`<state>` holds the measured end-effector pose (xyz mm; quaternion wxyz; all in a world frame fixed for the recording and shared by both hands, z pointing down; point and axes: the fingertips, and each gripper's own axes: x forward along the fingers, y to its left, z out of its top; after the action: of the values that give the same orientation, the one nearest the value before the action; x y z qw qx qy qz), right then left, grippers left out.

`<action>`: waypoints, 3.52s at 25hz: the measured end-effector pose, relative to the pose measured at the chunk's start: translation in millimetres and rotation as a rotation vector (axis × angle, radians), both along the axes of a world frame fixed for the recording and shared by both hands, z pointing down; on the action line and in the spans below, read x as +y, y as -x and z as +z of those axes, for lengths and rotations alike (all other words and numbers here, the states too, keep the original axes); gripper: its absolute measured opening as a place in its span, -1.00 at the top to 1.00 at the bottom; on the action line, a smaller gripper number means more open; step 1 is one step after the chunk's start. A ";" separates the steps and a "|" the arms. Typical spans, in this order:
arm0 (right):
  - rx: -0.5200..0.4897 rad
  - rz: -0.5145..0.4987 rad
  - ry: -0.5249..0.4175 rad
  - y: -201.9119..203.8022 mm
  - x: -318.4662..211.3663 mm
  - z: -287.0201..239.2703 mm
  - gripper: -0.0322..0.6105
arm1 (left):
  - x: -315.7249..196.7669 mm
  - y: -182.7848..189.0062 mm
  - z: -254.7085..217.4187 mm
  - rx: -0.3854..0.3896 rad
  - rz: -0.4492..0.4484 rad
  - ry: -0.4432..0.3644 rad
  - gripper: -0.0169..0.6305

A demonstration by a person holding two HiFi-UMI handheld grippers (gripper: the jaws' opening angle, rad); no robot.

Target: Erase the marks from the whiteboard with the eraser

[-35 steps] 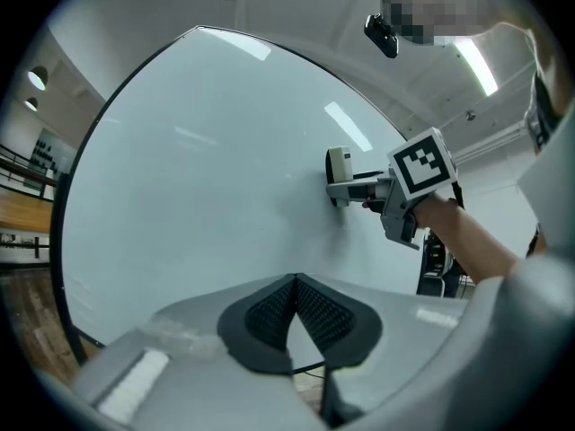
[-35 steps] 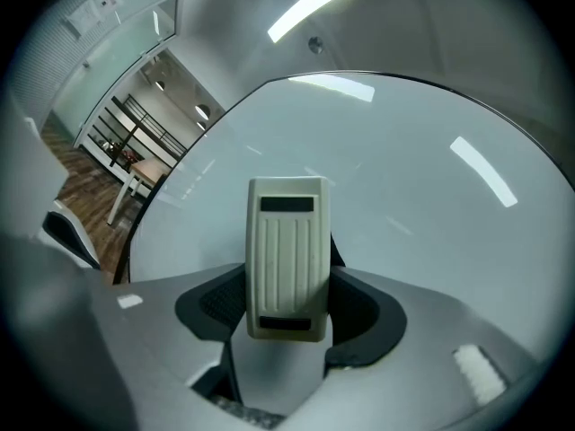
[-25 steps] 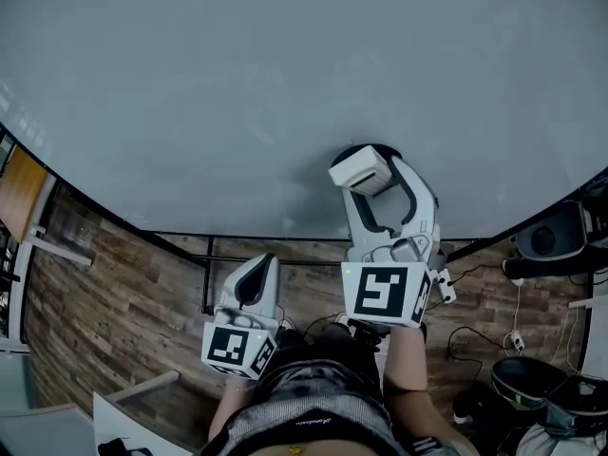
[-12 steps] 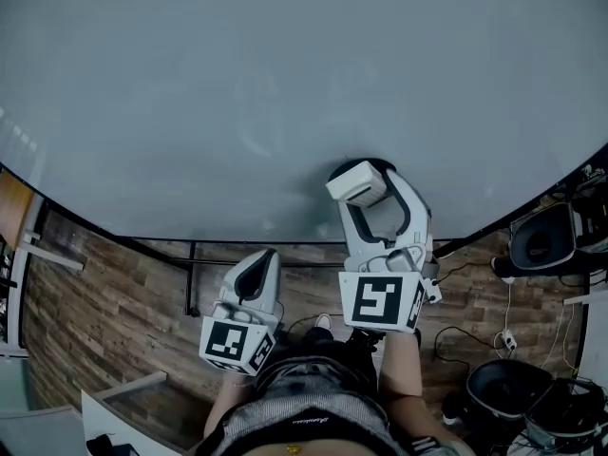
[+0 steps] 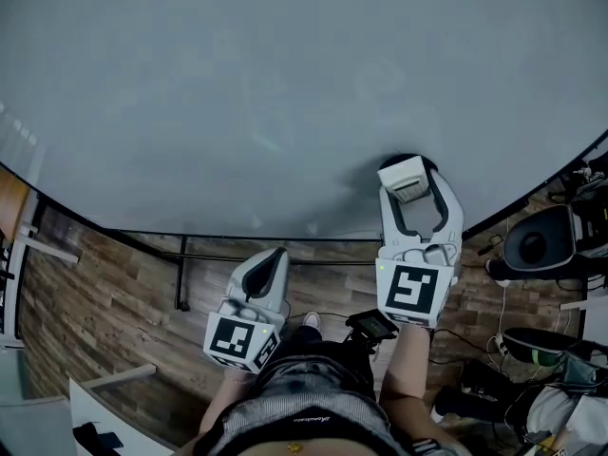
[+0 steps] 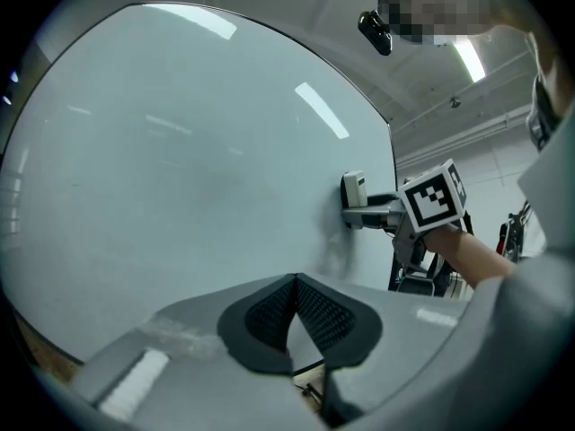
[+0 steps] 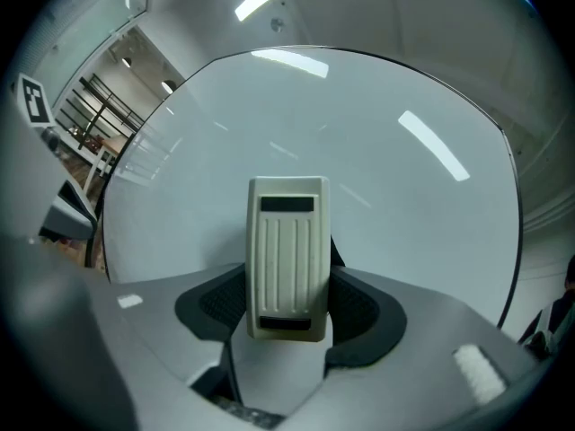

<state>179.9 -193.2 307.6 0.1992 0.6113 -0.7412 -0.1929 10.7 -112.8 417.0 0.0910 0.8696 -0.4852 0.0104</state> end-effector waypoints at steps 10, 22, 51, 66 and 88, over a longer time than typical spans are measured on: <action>-0.034 0.085 0.001 -22.4 7.0 -0.5 0.08 | 5.8 -12.3 -4.8 -0.008 0.056 0.004 0.93; -0.081 0.113 0.028 29.0 -3.5 14.2 0.08 | -14.3 49.7 -6.3 0.020 0.079 -0.014 0.93; -0.179 0.014 0.122 249.1 -0.1 75.4 0.08 | -31.7 196.1 -18.8 0.034 0.112 -0.087 0.93; -0.116 -0.118 0.099 408.0 12.9 70.4 0.08 | -20.2 312.7 -12.3 0.041 0.062 -0.073 0.93; -0.049 -0.377 0.125 560.4 12.7 85.3 0.08 | -5.3 441.0 2.0 0.054 -0.164 -0.043 0.93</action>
<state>-380.6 -180.5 392.9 0.1790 0.4525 -0.8579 -0.1652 -430.3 -118.1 419.0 0.0860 0.8287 -0.5522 -0.0309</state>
